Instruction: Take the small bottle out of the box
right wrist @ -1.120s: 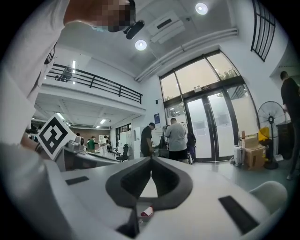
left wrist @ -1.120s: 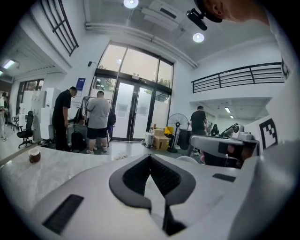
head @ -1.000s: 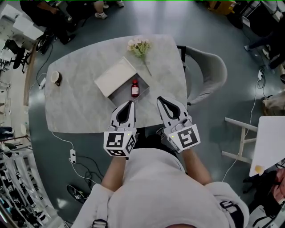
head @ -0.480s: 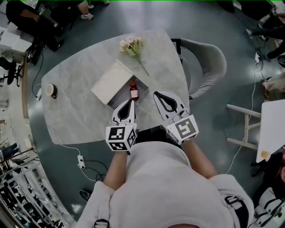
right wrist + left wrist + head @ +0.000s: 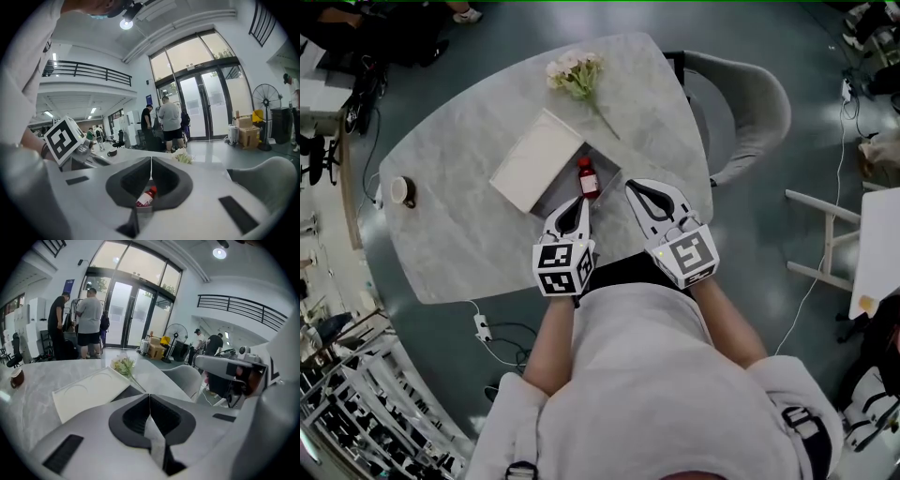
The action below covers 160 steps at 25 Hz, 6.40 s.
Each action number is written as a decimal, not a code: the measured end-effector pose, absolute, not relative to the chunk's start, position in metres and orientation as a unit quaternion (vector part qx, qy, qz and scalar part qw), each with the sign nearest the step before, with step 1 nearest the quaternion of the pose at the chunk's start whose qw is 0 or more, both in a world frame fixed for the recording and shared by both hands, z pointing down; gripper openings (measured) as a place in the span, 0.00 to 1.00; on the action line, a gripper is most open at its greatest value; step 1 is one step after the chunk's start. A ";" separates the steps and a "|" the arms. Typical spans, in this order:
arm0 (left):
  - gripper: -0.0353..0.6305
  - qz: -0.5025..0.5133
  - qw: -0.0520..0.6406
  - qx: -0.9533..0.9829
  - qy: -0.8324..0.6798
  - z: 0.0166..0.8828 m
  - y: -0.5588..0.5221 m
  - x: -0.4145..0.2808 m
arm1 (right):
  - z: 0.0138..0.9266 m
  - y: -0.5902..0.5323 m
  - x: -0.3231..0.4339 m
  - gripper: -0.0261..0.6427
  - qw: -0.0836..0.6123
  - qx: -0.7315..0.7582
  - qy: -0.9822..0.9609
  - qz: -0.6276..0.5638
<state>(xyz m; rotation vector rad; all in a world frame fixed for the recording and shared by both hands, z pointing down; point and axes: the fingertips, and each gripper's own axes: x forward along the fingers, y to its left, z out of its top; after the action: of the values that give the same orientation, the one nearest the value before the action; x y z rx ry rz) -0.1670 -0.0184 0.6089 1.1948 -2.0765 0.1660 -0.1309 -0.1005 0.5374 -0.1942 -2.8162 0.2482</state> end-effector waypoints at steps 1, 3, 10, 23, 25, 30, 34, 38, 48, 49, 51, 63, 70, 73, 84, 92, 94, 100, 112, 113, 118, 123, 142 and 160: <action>0.09 0.069 0.368 0.463 -0.803 0.614 -0.017 -0.168 | 0.541 -0.100 -0.132 0.08 0.157 -0.067 -0.981 0.088; 0.09 0.069 0.381 0.464 -0.797 0.624 -0.016 -0.169 | 0.549 -0.097 -0.134 0.08 0.166 -0.065 -0.980 0.092; 0.09 0.062 0.410 0.474 -0.777 0.648 -0.017 -0.178 | 0.568 -0.095 -0.138 0.08 0.187 -0.055 -0.976 0.097; 0.10 0.012 0.484 0.447 -0.752 0.692 -0.020 -0.188 | 0.581 -0.107 -0.134 0.08 0.211 -0.024 -0.972 0.100; 0.23 -0.002 0.504 0.439 -0.743 0.702 -0.020 -0.189 | 0.583 -0.109 -0.133 0.08 0.213 -0.020 -0.972 0.101; 0.32 0.002 0.532 0.429 -0.730 0.719 -0.023 -0.190 | 0.591 -0.111 -0.138 0.08 0.220 -0.018 -0.970 0.105; 0.36 -0.014 0.553 0.409 -0.726 0.728 -0.025 -0.195 | 0.593 -0.106 -0.143 0.08 0.223 -0.022 -0.968 0.113; 0.38 -0.029 0.569 0.399 -0.719 0.739 -0.031 -0.201 | 0.597 -0.105 -0.145 0.08 0.226 -0.025 -0.967 0.118; 0.41 0.008 0.605 0.383 -0.698 0.769 -0.041 -0.202 | 0.604 -0.124 -0.143 0.08 0.232 -0.009 -0.966 0.113; 0.42 0.015 0.605 0.381 -0.698 0.771 -0.042 -0.202 | 0.605 -0.126 -0.143 0.08 0.232 -0.008 -0.966 0.114; 0.42 0.025 0.606 0.377 -0.699 0.775 -0.042 -0.203 | 0.604 -0.127 -0.143 0.08 0.231 -0.006 -0.966 0.115; 0.41 0.073 0.618 0.377 -0.686 0.784 -0.038 -0.203 | 0.602 -0.134 -0.145 0.08 0.230 0.000 -0.965 0.123; 0.40 0.095 0.612 0.411 -0.669 0.781 -0.034 -0.202 | 0.597 -0.131 -0.149 0.08 0.229 -0.008 -0.966 0.116; 0.40 0.136 0.595 0.432 -0.664 0.780 -0.034 -0.199 | 0.595 -0.133 -0.146 0.08 0.232 -0.008 -0.966 0.116; 0.40 0.192 0.551 0.470 -0.662 0.778 -0.027 -0.194 | 0.608 -0.121 -0.143 0.08 0.243 -0.015 -0.963 0.113; 0.39 0.186 0.530 0.482 -0.673 0.769 -0.023 -0.192 | 0.609 -0.107 -0.149 0.08 0.245 -0.031 -0.962 0.112; 0.39 0.179 0.533 0.481 -0.673 0.767 -0.020 -0.192 | 0.609 -0.104 -0.150 0.08 0.247 -0.034 -0.962 0.111; 0.39 0.156 0.521 0.478 -0.690 0.757 -0.018 -0.194 | 0.610 -0.097 -0.150 0.08 0.248 -0.044 -0.962 0.109; 0.39 0.124 0.475 0.478 -0.729 0.722 -0.022 -0.200 | 0.610 -0.089 -0.153 0.08 0.248 -0.061 -0.961 0.108; 0.39 0.122 0.471 0.478 -0.731 0.719 -0.021 -0.199 | 0.610 -0.088 -0.154 0.08 0.248 -0.063 -0.960 0.111; 0.39 0.101 0.453 0.473 -0.749 0.697 -0.019 -0.202 | 0.607 -0.085 -0.157 0.08 0.244 -0.070 -0.960 0.118; 0.39 0.072 0.417 0.464 -0.779 0.666 -0.018 -0.210 | 0.602 -0.079 -0.160 0.08 0.239 -0.081 -0.961 0.117; 0.39 0.027 0.294 0.444 -0.846 0.572 -0.012 -0.222 | 0.553 -0.081 -0.167 0.08 0.191 -0.098 -0.972 0.098; 0.39 -0.020 0.177 0.443 -0.879 0.471 -0.012 -0.228 | 0.472 -0.097 -0.182 0.08 0.108 -0.086 -0.989 0.058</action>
<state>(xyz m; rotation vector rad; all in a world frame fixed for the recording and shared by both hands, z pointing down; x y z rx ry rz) -0.2284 -0.0118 0.4710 1.2531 -2.4882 -0.0552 -0.1817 -0.0969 0.4720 -0.2538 -2.9091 0.1695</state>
